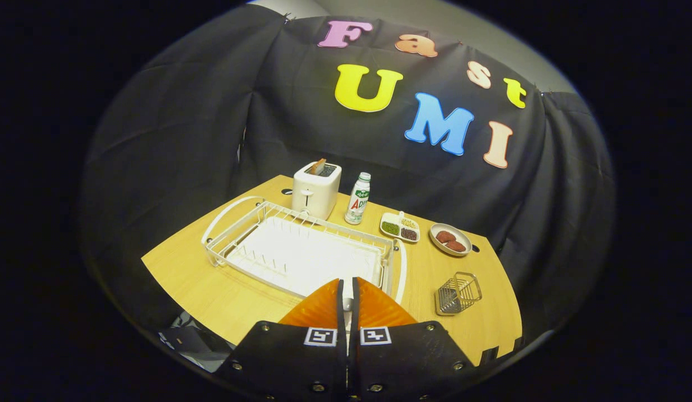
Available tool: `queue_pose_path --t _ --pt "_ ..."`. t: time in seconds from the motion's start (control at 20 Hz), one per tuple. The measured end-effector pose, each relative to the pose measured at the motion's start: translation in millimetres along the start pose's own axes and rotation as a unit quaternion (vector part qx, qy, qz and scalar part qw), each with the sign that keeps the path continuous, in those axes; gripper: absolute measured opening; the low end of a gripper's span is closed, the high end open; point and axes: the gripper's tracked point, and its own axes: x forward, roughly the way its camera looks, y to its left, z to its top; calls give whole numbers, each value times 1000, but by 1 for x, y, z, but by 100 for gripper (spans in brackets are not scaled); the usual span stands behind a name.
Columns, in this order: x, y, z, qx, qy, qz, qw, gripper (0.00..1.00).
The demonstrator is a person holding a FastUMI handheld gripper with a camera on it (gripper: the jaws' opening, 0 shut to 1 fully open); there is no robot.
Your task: Take the plate from the dish rack, then take the spoon from the basket and place it into the plate.
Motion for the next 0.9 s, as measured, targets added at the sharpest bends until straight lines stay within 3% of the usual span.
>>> queue_pose_path --t 0.3,0.6,0.9 --pt "24 5 -10 11 9 22 1000 1" --pt "37 -15 -6 27 -8 -7 1000 1" --pt "43 -22 -20 36 0 -10 999 12"
